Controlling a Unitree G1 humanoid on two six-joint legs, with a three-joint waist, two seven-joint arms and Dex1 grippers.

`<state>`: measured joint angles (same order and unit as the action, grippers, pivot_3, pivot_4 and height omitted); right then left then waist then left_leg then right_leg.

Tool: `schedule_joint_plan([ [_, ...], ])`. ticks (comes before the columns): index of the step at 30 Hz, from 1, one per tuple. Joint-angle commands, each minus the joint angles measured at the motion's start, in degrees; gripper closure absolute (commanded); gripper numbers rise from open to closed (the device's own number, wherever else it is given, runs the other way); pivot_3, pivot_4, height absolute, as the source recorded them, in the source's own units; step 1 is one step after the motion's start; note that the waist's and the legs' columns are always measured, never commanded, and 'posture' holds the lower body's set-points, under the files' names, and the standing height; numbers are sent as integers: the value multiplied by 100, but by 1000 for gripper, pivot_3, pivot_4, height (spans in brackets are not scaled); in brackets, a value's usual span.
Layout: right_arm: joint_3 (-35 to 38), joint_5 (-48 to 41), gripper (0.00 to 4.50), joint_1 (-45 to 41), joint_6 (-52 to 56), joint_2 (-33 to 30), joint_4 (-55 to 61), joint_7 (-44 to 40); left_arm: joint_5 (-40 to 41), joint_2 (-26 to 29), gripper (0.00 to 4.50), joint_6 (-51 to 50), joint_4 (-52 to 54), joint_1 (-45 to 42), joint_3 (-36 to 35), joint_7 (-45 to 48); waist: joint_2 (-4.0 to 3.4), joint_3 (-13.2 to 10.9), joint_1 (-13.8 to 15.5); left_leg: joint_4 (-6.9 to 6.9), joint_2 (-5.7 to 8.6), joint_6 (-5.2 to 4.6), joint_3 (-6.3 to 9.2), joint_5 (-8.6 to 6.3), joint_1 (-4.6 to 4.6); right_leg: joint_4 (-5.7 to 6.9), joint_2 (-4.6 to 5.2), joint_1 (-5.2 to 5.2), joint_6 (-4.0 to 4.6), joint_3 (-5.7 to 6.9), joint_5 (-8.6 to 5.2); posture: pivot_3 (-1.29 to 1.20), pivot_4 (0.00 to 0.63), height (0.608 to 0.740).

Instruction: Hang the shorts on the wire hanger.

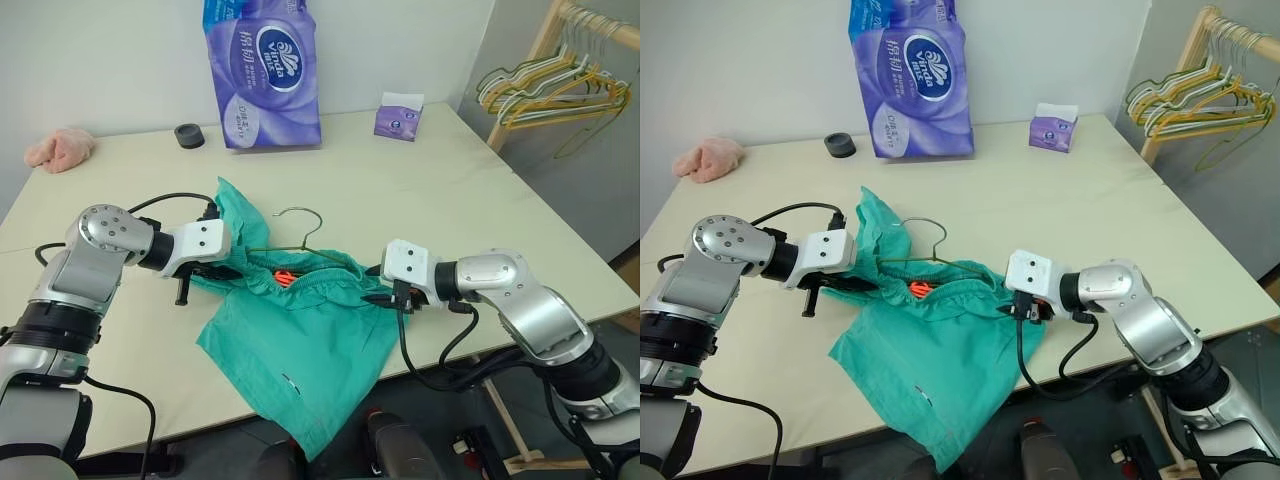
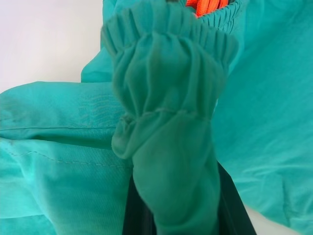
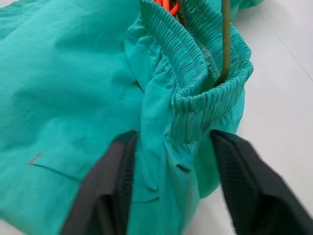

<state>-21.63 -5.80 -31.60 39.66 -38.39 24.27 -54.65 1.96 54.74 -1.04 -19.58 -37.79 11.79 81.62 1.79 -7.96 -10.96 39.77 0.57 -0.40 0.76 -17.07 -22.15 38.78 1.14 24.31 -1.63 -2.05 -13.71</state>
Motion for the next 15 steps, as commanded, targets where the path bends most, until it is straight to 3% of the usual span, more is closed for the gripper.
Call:
schedule_joint_plan([
  [1, 348, -132, 1049, 80, 420, -167, 511, 119, 111, 32, 4500, -58, 263, -24, -205, -26, 0, 0, 5, 0, 0, 0, 0, 0, 0, 0, 0, 0, 0, 0, 0, -218, 103, 740],
  [5, 302, -113, 1049, 104, 624, 3, 383, 343, 135, 8, 4500, -117, 326, -4, -200, -34, 0, 0, -12, 0, 0, 0, 0, 0, 0, 1, -1, 0, 0, 0, 0, -225, 102, 740],
  [15, -561, 376, 1049, -701, -117, 848, -1560, 385, 111, -126, 4500, -153, 304, -113, -161, -24, 0, 0, -20, -1, 0, 0, -1, 0, 0, 1, -2, 1, 1, 0, 0, -225, 100, 740],
])
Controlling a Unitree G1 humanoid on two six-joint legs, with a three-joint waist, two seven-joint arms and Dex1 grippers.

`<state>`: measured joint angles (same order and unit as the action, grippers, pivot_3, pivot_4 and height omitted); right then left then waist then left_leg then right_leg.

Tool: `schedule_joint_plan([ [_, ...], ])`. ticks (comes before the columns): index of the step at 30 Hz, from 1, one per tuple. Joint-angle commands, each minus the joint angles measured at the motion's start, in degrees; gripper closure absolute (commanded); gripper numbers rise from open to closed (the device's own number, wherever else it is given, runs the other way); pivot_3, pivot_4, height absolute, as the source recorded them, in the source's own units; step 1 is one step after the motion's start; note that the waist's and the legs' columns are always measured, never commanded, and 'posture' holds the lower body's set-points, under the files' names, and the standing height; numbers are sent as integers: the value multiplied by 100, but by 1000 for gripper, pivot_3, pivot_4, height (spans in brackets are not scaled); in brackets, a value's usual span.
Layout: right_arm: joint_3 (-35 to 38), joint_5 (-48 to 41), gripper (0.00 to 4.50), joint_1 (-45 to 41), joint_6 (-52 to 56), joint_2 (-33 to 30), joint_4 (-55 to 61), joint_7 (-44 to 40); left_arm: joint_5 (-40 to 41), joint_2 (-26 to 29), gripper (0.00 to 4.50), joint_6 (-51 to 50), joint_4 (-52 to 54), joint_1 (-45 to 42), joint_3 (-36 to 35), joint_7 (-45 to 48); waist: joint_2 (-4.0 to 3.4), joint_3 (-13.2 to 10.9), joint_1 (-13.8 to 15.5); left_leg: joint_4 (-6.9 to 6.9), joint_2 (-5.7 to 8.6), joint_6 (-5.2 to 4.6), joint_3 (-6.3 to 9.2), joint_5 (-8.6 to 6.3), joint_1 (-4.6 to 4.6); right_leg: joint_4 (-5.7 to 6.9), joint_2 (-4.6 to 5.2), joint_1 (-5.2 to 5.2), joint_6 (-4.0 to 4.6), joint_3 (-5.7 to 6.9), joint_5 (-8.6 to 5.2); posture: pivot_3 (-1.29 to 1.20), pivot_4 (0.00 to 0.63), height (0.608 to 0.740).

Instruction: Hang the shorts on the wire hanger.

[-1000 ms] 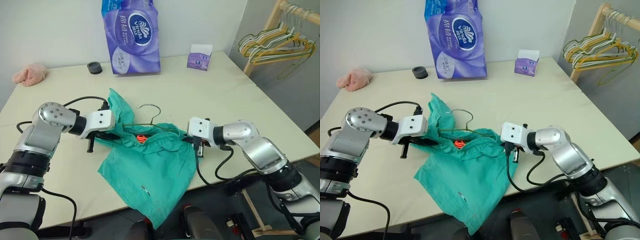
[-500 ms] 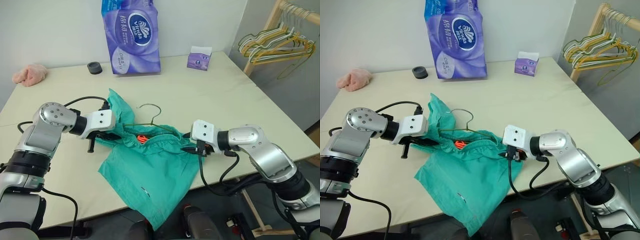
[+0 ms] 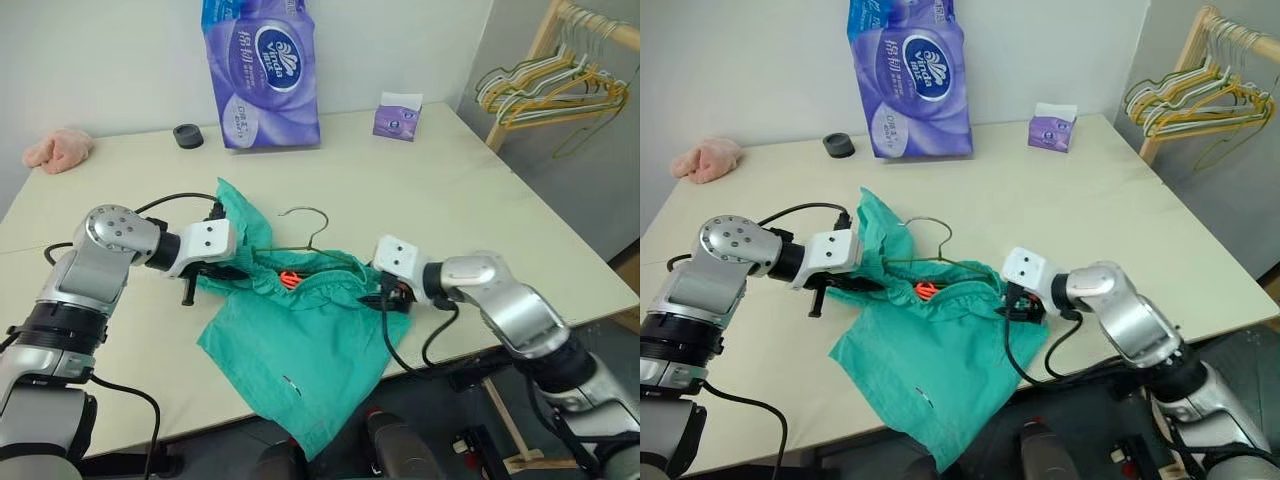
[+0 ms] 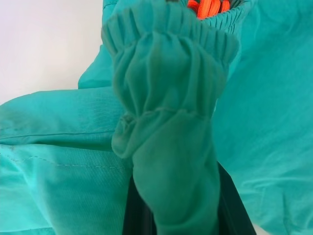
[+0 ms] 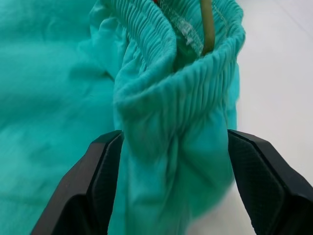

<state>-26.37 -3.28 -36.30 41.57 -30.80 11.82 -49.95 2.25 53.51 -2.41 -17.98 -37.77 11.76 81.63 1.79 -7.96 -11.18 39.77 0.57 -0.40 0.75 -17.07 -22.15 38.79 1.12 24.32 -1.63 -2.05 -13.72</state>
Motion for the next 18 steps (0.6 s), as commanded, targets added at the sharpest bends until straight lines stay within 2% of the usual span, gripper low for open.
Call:
schedule_joint_plan([
  [1, -130, 124, 1049, -295, -389, 111, -450, -163, 85, -9, 4500, -22, 151, -114, -160, -24, 0, 0, 5, 0, 0, 0, 0, 0, 0, -1, 0, 0, 0, 0, 0, -221, 100, 740],
  [5, -173, 38, 1930, -479, -557, 156, -734, -486, 149, -30, 4500, -73, 200, -80, -202, -29, 0, 0, 6, 1, 0, 0, 1, 0, 0, 0, 1, 0, 0, 0, 0, -217, 98, 740],
  [12, -57, -57, 4462, -501, -557, 182, -665, -709, 435, -210, 4500, -220, 300, -11, -400, -135, 0, 0, 4, 1, 0, 1, 2, -1, 0, 1, 2, 0, 0, 0, 0, -218, 93, 740],
  [16, 22, -141, 4489, -451, -472, 172, -508, -767, 766, -250, 4500, -768, 363, 11, -478, 134, 0, 0, 3, 1, 0, 2, 2, -1, 0, 1, 2, 0, 0, 1, 0, -221, 92, 740],
  [18, 104, -233, 4500, -412, -367, 130, -360, -817, 767, -300, 3917, -819, 169, -37, -547, 40, 0, 1, 2, 1, 0, 2, 2, -1, 0, 1, 2, 0, 0, 1, 0, -225, 91, 740],
])
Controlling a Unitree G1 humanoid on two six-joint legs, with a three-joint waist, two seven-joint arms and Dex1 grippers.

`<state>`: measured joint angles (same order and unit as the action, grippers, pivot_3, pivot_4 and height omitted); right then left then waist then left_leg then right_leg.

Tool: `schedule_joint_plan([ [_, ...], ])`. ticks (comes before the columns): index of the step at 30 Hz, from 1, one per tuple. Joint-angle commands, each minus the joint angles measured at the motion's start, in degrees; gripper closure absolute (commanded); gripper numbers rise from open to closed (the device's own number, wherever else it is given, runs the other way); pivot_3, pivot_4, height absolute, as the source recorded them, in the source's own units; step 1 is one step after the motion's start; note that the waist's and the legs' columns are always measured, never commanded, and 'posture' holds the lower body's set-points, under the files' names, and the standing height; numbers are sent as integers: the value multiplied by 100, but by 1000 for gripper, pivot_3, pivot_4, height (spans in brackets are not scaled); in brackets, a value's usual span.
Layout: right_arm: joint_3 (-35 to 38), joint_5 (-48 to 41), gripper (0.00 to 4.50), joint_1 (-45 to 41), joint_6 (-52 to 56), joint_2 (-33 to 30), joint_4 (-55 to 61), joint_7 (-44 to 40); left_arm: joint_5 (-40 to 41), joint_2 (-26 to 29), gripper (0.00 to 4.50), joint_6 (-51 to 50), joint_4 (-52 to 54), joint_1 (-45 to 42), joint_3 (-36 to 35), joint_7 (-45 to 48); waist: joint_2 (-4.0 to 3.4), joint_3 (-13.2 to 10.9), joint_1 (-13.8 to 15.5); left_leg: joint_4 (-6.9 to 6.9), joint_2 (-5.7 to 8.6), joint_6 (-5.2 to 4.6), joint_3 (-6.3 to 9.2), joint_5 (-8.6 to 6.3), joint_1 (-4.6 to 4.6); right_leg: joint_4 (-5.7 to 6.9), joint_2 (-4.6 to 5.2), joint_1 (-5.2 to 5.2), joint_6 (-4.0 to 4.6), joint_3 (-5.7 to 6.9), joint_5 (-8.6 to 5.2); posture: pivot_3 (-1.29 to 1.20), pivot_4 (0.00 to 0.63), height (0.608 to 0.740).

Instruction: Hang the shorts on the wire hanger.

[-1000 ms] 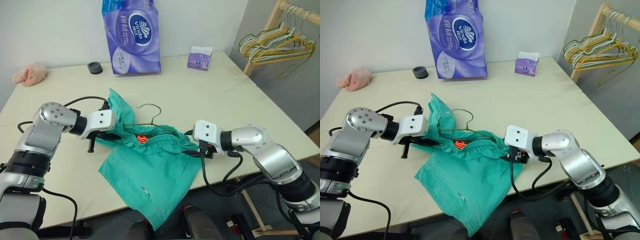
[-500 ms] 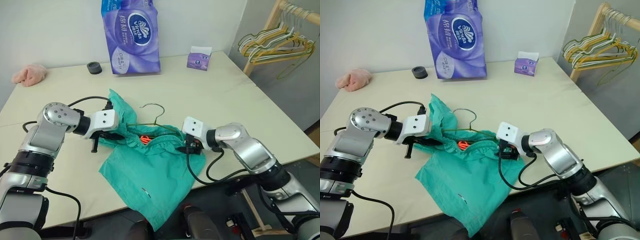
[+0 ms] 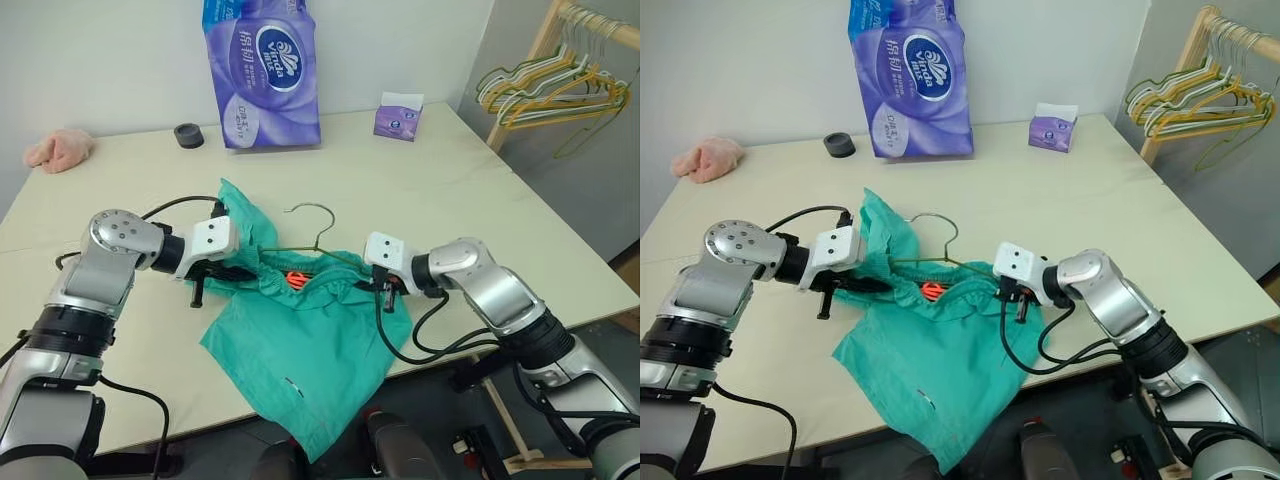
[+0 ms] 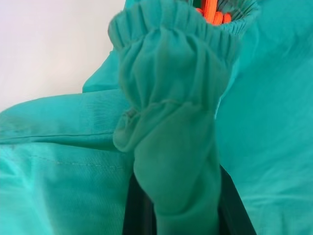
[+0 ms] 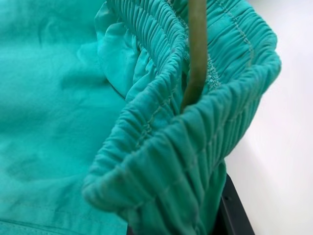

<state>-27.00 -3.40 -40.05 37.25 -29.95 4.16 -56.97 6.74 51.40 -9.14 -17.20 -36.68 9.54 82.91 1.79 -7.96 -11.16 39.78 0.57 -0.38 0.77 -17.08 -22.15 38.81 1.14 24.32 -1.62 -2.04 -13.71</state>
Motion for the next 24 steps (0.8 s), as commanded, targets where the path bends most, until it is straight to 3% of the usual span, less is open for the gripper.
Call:
schedule_joint_plan([
  [1, 233, -279, 4500, -5, 142, -7, 523, -155, 364, -113, 3721, -213, -10, -175, -380, -98, 0, 0, 0, 0, 0, 0, 1, 0, 0, 0, 0, 0, 0, 1, 0, -227, 90, 740],
  [6, 516, -590, 4500, 179, 538, -321, 1067, -296, 581, -272, 2147, -437, -421, -353, -678, -294, 1, 0, 12, 5, 0, 2, 2, -1, 0, 0, 1, -1, 0, 1, 0, -232, 88, 740],
  [12, 967, -1034, 4500, 524, 1038, -970, 1624, -435, 207, -333, 313, 659, -1871, -852, -993, -1269, 1, 1, 5, 6, 0, 5, 4, -3, -1, 0, 2, 0, 0, 3, 0, -239, 85, 740],
  [17, 1709, -1591, 4500, 1088, 2004, -1339, 2029, -166, 119, -532, 313, 1371, -2509, -1117, -1139, -1842, 2, 2, 17, 6, 0, 8, 3, -5, -4, -2, 5, 0, 0, 3, 0, -256, 93, 740],
  [24, 3567, -2235, 4500, 2647, 3614, -1399, 2695, 631, 1725, -951, 313, -937, 240, -130, -1078, -759, 1, 1, 10, 13, 0, 11, 4, -6, -28, -4, 8, 8, -1, 3, 0, -303, 118, 740],
])
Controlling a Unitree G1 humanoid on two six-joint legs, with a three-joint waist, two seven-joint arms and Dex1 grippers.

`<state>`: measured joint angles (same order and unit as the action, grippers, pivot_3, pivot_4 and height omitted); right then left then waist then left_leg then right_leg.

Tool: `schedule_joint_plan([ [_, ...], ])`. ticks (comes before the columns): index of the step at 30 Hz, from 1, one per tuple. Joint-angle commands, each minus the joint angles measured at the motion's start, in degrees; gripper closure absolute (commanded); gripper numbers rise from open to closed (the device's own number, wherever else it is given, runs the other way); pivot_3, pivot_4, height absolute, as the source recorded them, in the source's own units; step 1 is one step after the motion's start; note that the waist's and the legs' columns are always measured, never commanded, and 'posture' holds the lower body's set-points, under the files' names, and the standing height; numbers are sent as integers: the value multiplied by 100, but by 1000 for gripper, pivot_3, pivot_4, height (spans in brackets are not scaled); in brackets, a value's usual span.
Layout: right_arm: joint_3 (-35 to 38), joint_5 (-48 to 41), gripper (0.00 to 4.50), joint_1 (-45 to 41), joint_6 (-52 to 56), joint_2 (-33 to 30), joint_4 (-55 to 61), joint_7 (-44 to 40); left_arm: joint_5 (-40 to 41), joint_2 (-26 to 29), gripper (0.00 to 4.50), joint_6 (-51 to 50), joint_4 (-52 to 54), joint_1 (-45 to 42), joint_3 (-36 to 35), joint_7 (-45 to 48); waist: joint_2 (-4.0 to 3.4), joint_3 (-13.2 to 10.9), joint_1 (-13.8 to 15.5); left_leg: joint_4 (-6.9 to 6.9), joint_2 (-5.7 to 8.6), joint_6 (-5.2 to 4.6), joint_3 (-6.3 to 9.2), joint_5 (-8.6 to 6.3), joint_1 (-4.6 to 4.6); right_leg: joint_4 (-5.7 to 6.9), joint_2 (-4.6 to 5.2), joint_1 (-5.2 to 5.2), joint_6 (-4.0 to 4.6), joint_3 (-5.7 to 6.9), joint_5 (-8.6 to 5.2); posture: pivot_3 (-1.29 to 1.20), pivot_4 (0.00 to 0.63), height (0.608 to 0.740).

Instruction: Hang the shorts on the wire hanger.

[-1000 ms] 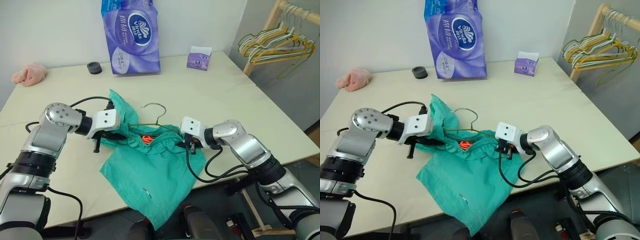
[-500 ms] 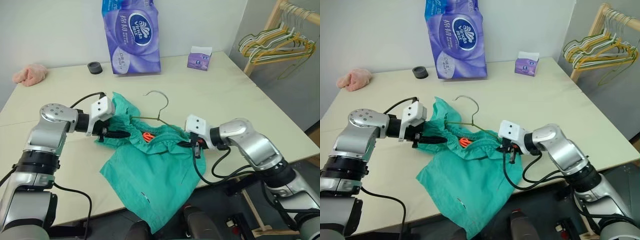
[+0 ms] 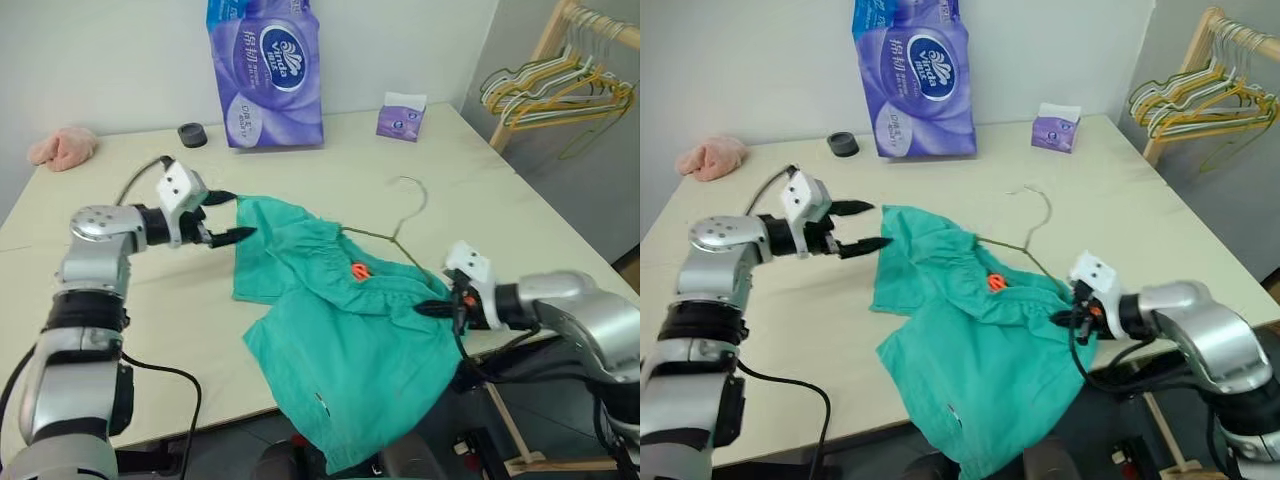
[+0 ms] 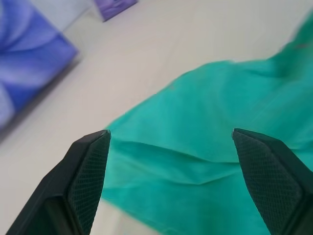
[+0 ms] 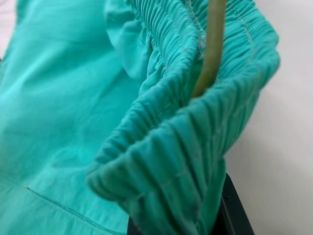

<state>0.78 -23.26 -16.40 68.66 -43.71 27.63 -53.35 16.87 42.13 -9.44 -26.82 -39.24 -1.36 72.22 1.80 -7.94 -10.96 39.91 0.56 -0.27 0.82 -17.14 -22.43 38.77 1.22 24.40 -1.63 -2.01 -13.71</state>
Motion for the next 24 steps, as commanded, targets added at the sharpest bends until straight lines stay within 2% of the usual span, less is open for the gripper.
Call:
schedule_joint_plan([
  [1, 1013, -290, 4500, 484, 564, -44, 413, 360, 920, -73, 313, -1260, 1589, 215, 45, 349, 0, 0, -12, 1, 0, 0, 1, 0, 0, 0, 0, 1, 0, 1, 0, -316, 123, 740],
  [6, 2290, -444, 4500, 1089, 1064, 114, 543, 858, 1428, -410, 313, -2163, 2600, 205, 310, 305, -7, -3, -37, 1, 0, -1, -3, -1, 16, 4, -7, -11, -4, -5, -2, -349, 131, 740],
  [11, 3655, -326, 4500, 1056, 2166, 475, 585, 1481, 1491, -1032, 313, -2415, 2844, -83, 621, 57, -9, -5, -43, 0, 1, -4, -9, -3, 35, 0, -16, -28, -12, -12, -9, -385, 141, 740],
  [15, 4410, -83, 4500, 988, 2384, 428, 470, 2123, 1386, -1522, 313, -2344, 2945, -315, 899, -130, -31, -17, -79, -1, 4, -7, -20, -5, 35, -3, -19, -27, -14, -23, -10, -410, 149, 740],
  [19, 4880, 282, 4500, 365, 2384, -85, -20, 2720, 1162, -2008, 313, -2179, 2893, -725, 1107, -490, -70, -41, -200, -2, 16, -15, -40, -9, 36, -5, -36, -28, -20, -42, -13, -428, 159, 740],
  [24, 4893, 690, 4500, -885, 2384, -619, -786, 3365, 927, -2583, 313, -1958, 2569, -1318, 1206, -866, -88, -56, -413, -10, 18, -46, -71, -27, 45, -15, -37, -31, -44, -69, -28, -430, 168, 740],
])
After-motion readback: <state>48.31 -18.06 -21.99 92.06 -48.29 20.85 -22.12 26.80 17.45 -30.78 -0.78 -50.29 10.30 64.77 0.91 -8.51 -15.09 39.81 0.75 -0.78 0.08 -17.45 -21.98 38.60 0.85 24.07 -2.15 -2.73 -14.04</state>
